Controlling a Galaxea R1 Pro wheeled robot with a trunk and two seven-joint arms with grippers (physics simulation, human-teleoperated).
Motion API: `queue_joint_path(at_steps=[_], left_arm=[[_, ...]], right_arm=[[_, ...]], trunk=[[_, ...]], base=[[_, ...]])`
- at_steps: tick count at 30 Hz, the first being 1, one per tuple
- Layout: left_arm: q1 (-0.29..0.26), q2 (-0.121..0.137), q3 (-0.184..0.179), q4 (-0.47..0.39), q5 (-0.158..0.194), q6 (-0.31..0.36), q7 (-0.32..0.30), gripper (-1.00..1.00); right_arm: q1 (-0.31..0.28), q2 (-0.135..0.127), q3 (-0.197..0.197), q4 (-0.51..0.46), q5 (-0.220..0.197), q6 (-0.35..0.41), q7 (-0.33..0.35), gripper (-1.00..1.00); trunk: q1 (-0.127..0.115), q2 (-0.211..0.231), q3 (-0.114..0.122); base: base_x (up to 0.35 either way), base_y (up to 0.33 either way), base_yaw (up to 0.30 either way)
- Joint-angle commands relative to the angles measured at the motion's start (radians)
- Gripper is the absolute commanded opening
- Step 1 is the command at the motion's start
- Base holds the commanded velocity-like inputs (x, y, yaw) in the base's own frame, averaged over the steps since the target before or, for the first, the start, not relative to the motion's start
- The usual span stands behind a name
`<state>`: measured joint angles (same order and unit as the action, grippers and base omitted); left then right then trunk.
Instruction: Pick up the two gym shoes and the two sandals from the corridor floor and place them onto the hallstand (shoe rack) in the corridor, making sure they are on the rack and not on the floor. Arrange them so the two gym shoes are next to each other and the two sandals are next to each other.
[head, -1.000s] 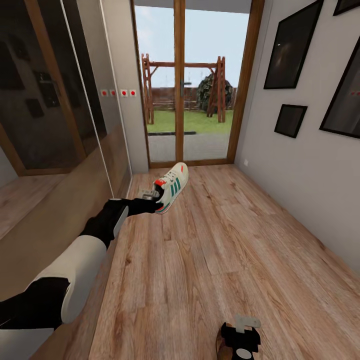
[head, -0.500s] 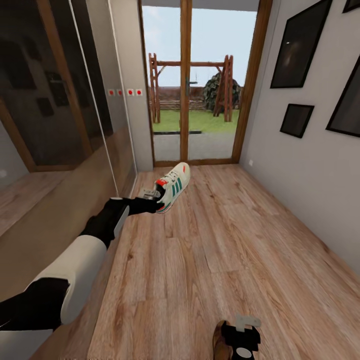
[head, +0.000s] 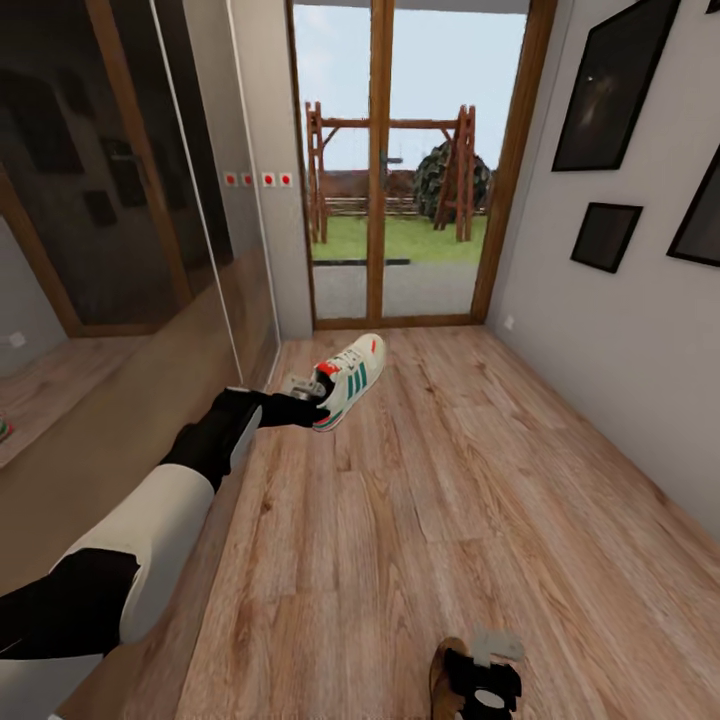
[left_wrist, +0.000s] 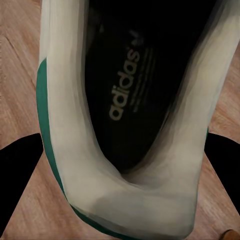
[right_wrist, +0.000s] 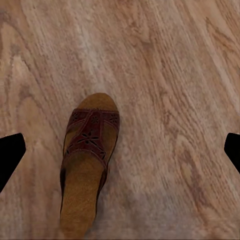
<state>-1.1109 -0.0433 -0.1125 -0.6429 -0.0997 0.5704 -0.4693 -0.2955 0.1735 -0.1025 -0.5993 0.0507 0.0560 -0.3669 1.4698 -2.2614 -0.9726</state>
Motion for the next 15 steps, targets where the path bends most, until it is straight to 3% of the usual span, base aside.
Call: queue_joint_path(at_steps=[1,5,15], left_arm=[[-0.006,-0.001,0.002,-0.001,-0.01,0.003,-0.007,-1.0],[-0.013,-0.002,0.002,-0.002,-0.009,0.035,-0.006,-1.0],[-0.013,-0.004,0.002,-0.003,-0.009,0.072,-0.006,-1.0]], right_arm=[[-0.006,0.001,-0.001,-0.006,-0.046,0.049,-0.001,1.0],[-0.013,0.001,0.002,-0.009,-0.102,0.104,-0.001,1.0],[-0.016,0.001,0.003,-0.007,-0.116,0.119,-0.001,1.0]], trunk=[[0.004,-0.008,-0.006],[0.019,-0.036,-0.024],[0.057,-0.106,-0.069]], base=[[0.0,0.0,0.147],[0.0,0.0,0.15],[0.0,0.0,0.152]])
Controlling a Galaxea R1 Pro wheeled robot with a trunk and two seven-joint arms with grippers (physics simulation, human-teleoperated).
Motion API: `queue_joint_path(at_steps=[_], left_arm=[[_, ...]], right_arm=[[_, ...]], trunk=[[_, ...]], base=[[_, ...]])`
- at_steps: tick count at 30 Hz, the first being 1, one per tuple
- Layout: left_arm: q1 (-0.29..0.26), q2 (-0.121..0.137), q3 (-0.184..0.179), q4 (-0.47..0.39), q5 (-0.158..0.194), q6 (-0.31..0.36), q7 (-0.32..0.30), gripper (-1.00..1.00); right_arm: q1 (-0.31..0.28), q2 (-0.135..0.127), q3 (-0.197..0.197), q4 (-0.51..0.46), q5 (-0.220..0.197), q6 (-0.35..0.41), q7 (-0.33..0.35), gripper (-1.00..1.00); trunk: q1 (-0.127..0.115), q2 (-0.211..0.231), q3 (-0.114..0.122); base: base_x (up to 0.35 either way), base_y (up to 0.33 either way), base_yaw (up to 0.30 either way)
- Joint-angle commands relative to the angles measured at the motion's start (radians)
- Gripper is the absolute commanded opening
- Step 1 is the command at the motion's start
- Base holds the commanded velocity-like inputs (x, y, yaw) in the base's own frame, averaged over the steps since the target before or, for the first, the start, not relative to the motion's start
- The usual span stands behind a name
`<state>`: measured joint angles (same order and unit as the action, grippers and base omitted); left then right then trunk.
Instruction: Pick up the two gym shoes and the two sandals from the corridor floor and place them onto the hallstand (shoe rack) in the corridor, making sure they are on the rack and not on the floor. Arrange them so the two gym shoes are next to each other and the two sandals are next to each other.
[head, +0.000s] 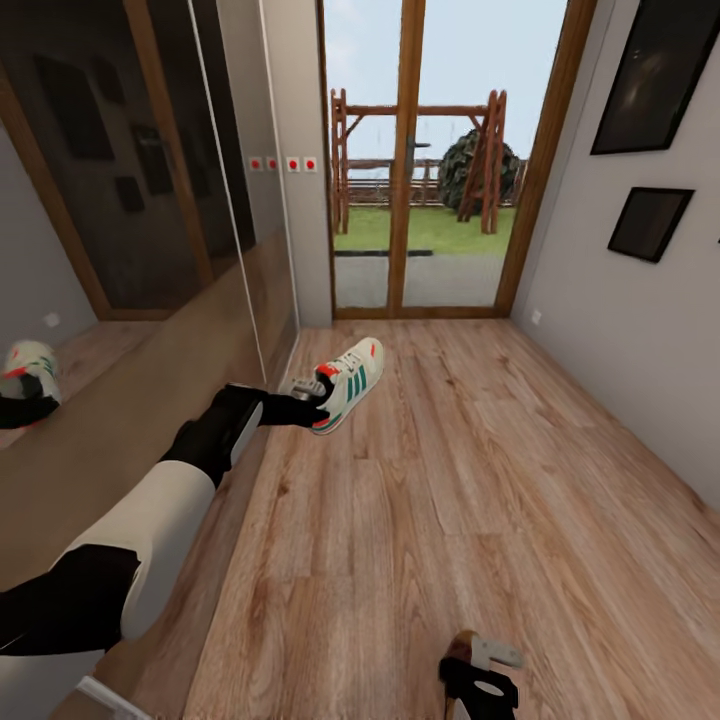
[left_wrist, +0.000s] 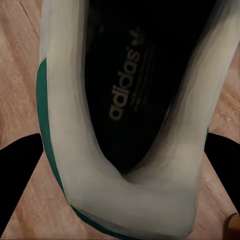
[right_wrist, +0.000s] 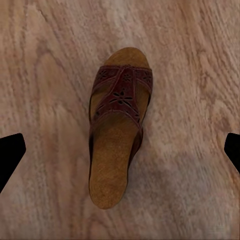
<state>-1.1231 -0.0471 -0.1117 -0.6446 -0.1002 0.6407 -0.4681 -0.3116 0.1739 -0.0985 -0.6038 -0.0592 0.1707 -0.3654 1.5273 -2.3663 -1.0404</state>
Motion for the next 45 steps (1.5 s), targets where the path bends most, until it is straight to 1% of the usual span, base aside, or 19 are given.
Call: queue_joint_path(at_steps=[1,6,19,23,24,25,31,33,38,45], left_arm=[[0.0,0.0,0.001,-0.001,-0.009,0.002,-0.007,-1.0],[0.003,0.004,0.001,-0.001,-0.009,0.002,-0.007,-1.0],[0.006,0.007,0.003,0.0,-0.009,0.002,-0.009,-1.0],[0.005,0.006,0.005,-0.001,-0.008,0.002,-0.009,-1.0],[0.005,0.005,0.008,-0.001,-0.007,0.002,-0.01,-1.0],[0.006,0.003,0.02,-0.001,-0.006,0.002,-0.01,-1.0],[0.009,-0.004,0.028,-0.001,-0.006,0.001,-0.012,-1.0],[0.009,-0.005,0.028,-0.001,-0.006,0.001,-0.012,-1.0],[0.01,-0.004,0.03,-0.001,-0.006,0.0,-0.012,-1.0],[0.011,-0.003,0.032,-0.001,-0.006,-0.001,-0.012,-1.0]], right_arm=[[0.0,0.001,-0.001,-0.002,-0.006,0.004,-0.003,1.0],[0.0,0.001,-0.004,-0.001,-0.006,0.004,-0.002,1.0],[-0.001,0.001,-0.005,-0.004,-0.007,0.001,0.0,1.0],[-0.001,0.001,-0.003,0.002,-0.007,-0.002,0.002,1.0],[-0.001,0.001,-0.003,0.003,-0.007,-0.002,0.002,1.0],[-0.001,0.001,-0.001,0.005,-0.006,-0.003,0.002,1.0],[-0.001,0.001,-0.001,0.006,-0.005,-0.011,0.002,1.0],[-0.001,0.001,-0.001,0.006,-0.004,-0.026,0.002,1.0],[-0.001,0.001,0.0,0.007,-0.001,-0.119,0.003,1.0],[-0.001,0.001,0.001,-0.002,-0.001,-0.146,0.003,1.0]], trunk=[[0.004,-0.008,-0.006],[0.023,-0.043,-0.029],[0.073,-0.134,-0.09],[0.074,-0.135,-0.112],[0.075,-0.135,-0.117],[0.075,-0.135,-0.123],[0.078,-0.136,-0.156],[0.079,-0.137,-0.167],[0.081,-0.138,-0.194],[0.084,-0.14,-0.232]], base=[[0.0,0.0,0.153],[0.0,0.0,0.096],[0.0,0.0,0.007],[0.0,0.0,0.0],[0.0,0.0,0.0],[0.0,0.0,0.0],[0.0,0.0,0.0],[0.0,0.0,0.0],[0.0,0.0,0.0],[0.0,0.0,0.0]])
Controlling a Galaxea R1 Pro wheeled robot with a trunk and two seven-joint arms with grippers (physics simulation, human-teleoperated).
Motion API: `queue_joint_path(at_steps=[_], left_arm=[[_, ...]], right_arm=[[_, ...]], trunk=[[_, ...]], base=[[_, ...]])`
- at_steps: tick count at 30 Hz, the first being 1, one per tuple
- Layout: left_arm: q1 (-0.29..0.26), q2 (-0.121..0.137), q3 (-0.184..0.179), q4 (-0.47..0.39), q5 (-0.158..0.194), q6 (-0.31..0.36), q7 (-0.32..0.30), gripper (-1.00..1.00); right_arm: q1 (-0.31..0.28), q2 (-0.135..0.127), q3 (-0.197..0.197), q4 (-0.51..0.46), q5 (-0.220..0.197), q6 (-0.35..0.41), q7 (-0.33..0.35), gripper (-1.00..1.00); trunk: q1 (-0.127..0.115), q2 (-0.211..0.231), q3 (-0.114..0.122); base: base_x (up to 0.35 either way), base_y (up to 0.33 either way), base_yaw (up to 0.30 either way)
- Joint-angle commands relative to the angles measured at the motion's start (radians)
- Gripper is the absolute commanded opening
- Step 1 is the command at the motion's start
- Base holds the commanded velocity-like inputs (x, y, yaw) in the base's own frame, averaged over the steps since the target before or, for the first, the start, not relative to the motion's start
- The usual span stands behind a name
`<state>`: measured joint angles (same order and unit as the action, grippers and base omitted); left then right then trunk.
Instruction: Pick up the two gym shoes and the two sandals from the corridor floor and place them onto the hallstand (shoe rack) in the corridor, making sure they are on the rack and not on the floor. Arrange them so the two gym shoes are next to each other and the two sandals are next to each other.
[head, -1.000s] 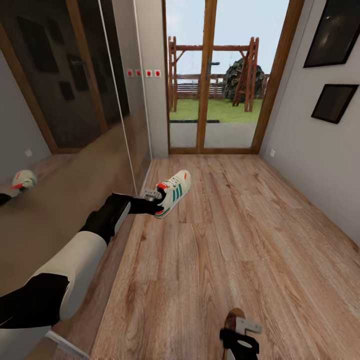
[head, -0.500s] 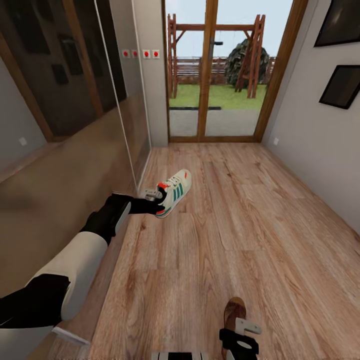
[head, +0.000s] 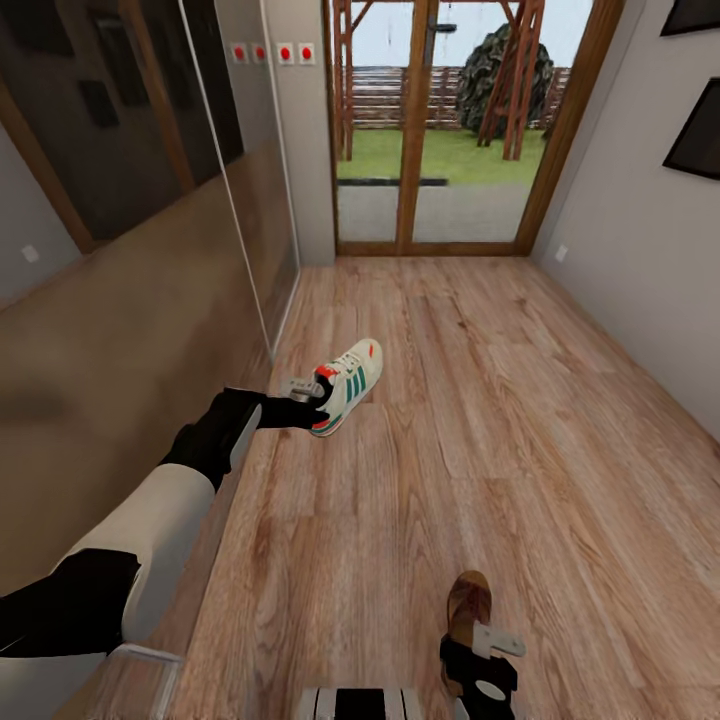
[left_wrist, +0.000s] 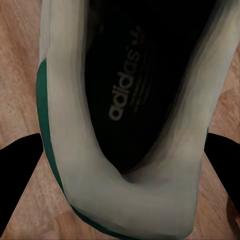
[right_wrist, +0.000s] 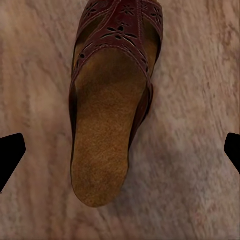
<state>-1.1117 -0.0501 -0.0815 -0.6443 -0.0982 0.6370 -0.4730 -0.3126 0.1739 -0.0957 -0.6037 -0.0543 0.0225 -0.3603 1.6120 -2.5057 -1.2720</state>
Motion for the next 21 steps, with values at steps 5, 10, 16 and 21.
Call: queue_joint_path(at_steps=[5,10,16,21], left_arm=[[0.0,0.0,0.002,-0.002,-0.008,0.003,-0.008,-1.0],[0.0,0.0,0.003,-0.002,-0.008,0.003,-0.009,-1.0],[0.0,0.0,0.004,0.0,-0.008,0.003,-0.01,-1.0],[0.0,0.001,0.003,-0.001,-0.008,0.003,-0.01,-1.0]], right_arm=[[0.0,0.001,-0.001,-0.006,-0.006,-0.001,-0.002,1.0],[0.0,0.001,0.0,-0.029,-0.006,-0.002,-0.002,1.0],[0.0,0.001,0.001,-0.079,-0.006,0.0,-0.001,1.0],[0.0,0.001,0.001,-0.097,-0.006,0.0,0.0,1.0]], trunk=[[0.002,-0.002,-0.028],[0.004,-0.003,-0.056],[0.007,-0.004,-0.089],[0.009,-0.005,-0.116]], base=[[0.0,0.0,0.0],[0.0,0.0,0.0],[0.0,0.0,0.0],[0.0,0.0,0.0]])
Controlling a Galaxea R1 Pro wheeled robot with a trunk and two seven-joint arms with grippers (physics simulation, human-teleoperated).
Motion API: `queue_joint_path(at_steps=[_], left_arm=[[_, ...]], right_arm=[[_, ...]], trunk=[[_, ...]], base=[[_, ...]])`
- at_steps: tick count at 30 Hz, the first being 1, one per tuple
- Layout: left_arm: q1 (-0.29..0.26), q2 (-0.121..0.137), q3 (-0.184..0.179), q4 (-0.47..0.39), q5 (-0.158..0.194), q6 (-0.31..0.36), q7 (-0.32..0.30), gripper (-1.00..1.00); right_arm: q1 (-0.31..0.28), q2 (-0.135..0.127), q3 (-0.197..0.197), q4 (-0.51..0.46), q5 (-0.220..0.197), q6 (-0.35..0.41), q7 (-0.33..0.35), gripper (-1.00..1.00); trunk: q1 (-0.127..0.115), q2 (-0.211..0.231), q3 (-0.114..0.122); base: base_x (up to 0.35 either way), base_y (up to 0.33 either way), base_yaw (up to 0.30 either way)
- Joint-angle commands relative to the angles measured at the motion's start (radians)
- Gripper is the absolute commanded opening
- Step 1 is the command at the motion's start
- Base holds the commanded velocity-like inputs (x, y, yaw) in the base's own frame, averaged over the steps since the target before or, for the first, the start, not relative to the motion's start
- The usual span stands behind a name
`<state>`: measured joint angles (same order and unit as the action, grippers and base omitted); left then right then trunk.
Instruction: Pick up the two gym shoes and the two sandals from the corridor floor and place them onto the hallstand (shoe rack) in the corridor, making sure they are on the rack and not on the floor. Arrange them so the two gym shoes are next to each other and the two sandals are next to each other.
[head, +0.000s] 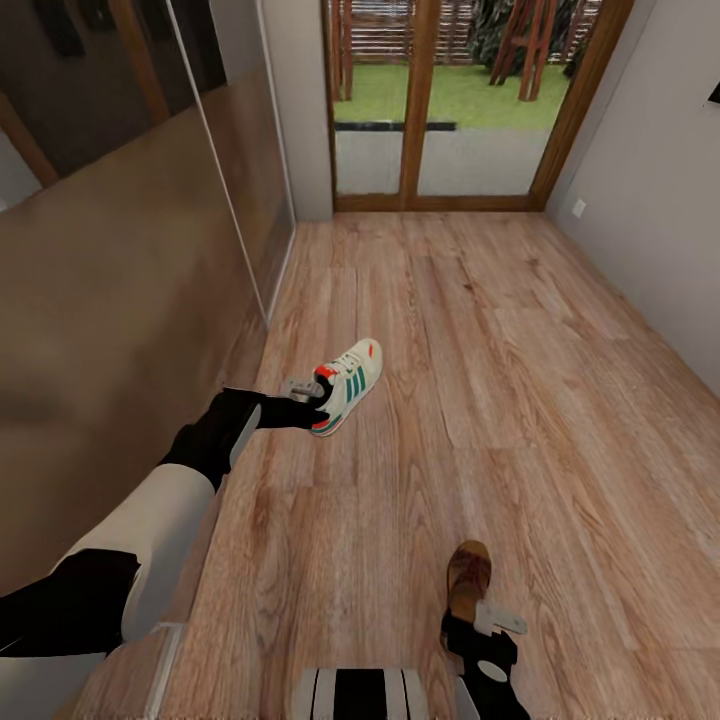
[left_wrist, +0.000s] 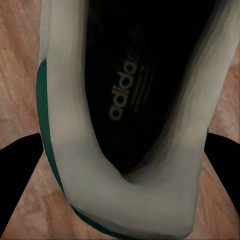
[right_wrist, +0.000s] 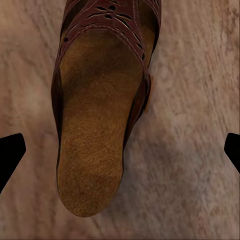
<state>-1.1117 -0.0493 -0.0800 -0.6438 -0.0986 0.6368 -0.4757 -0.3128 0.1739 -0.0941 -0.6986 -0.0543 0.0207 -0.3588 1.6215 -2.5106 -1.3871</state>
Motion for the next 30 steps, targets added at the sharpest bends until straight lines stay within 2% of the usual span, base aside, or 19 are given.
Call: queue_joint_path(at_steps=[1,8,11,20,28,30], left_arm=[[0.0,0.0,0.001,-0.002,-0.007,0.003,-0.007,-1.0],[0.0,0.002,0.002,-0.001,-0.007,0.003,-0.007,-1.0],[0.0,0.001,0.002,-0.001,-0.007,0.001,-0.007,-1.0],[0.0,0.002,0.001,-0.001,-0.007,0.001,-0.007,-1.0],[0.0,0.002,0.003,-0.001,-0.007,0.001,-0.007,-1.0],[0.0,0.002,0.003,-0.001,-0.007,0.001,-0.007,-1.0]], right_arm=[[0.0,0.001,-0.001,-0.004,-0.005,0.002,-0.002,1.0],[0.0,0.001,0.007,-0.008,-0.005,0.002,-0.002,1.0],[0.0,0.001,0.094,-0.008,-0.003,0.003,-0.003,1.0],[0.0,0.001,0.106,-0.009,-0.002,0.001,-0.003,1.0],[0.0,0.001,0.099,-0.01,-0.006,-0.001,-0.006,1.0],[0.0,0.001,0.099,-0.011,-0.007,-0.001,-0.007,1.0]], trunk=[[0.0,-0.001,-0.006],[0.003,-0.002,-0.042],[0.004,-0.003,-0.05],[0.004,-0.003,-0.05],[0.004,-0.003,-0.05],[0.005,-0.003,-0.058]], base=[[0.0,0.0,0.0],[0.0,0.0,0.0],[0.0,0.0,0.0],[0.0,0.0,0.0],[0.0,0.0,0.0],[0.0,0.0,0.0]])
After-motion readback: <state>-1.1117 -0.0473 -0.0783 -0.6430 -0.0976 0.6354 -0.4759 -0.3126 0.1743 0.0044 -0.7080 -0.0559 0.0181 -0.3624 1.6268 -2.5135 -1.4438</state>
